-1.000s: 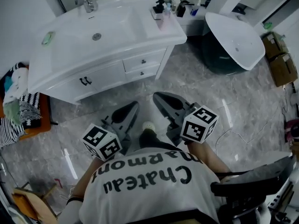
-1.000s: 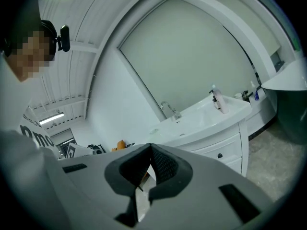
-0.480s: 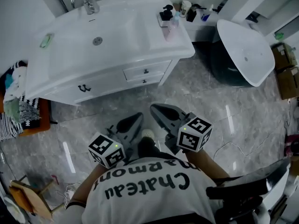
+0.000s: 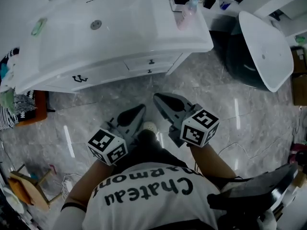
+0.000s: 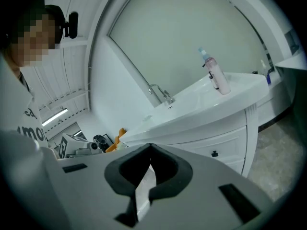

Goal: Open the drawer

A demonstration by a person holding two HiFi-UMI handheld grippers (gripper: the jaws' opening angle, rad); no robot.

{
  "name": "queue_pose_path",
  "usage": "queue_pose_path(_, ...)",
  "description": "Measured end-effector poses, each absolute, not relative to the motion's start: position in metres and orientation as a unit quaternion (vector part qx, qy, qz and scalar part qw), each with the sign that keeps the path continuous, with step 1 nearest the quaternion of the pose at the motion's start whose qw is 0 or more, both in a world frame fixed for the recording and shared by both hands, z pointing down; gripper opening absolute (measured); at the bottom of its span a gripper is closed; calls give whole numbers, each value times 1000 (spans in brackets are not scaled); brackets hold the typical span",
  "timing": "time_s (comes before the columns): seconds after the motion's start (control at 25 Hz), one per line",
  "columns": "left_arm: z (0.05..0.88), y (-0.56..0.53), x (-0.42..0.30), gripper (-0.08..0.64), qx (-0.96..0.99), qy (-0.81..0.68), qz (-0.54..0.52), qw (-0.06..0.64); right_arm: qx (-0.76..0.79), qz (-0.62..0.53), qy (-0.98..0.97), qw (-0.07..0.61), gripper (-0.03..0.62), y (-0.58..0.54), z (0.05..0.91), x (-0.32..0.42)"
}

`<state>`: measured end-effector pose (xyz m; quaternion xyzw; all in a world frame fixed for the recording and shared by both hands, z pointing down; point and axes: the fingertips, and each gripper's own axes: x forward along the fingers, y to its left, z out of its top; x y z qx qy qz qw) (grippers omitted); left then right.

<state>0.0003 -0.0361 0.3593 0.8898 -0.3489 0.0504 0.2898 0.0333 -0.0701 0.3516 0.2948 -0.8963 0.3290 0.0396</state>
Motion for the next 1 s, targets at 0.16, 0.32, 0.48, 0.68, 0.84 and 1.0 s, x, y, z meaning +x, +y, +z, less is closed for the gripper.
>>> queue_pose_path(0.16,377,-52,-10,8,879,-367,49,302,300,350,-887,27,11,-87,369,32)
queue_pose_path(0.32,395,-67,-17,8,874,-359,41,325,305,357,-882,27,11,-105,382,24)
queue_pose_path(0.48,410,-85,-18,8,878,-345,48,329,318,360,-877,24,11,-123,390,17)
queue_pose_path(0.68,420,-110,-15,8,885,-326,68,326,345,367,-864,25,11,-147,410,21)
queue_pose_path(0.84,431,-126,-15,8,890,-314,89,319,363,368,-856,15,11,-168,416,28)
queue_pose_path(1.0,441,-135,-19,8,900,-310,111,286,377,372,-848,21,11,-176,433,32)
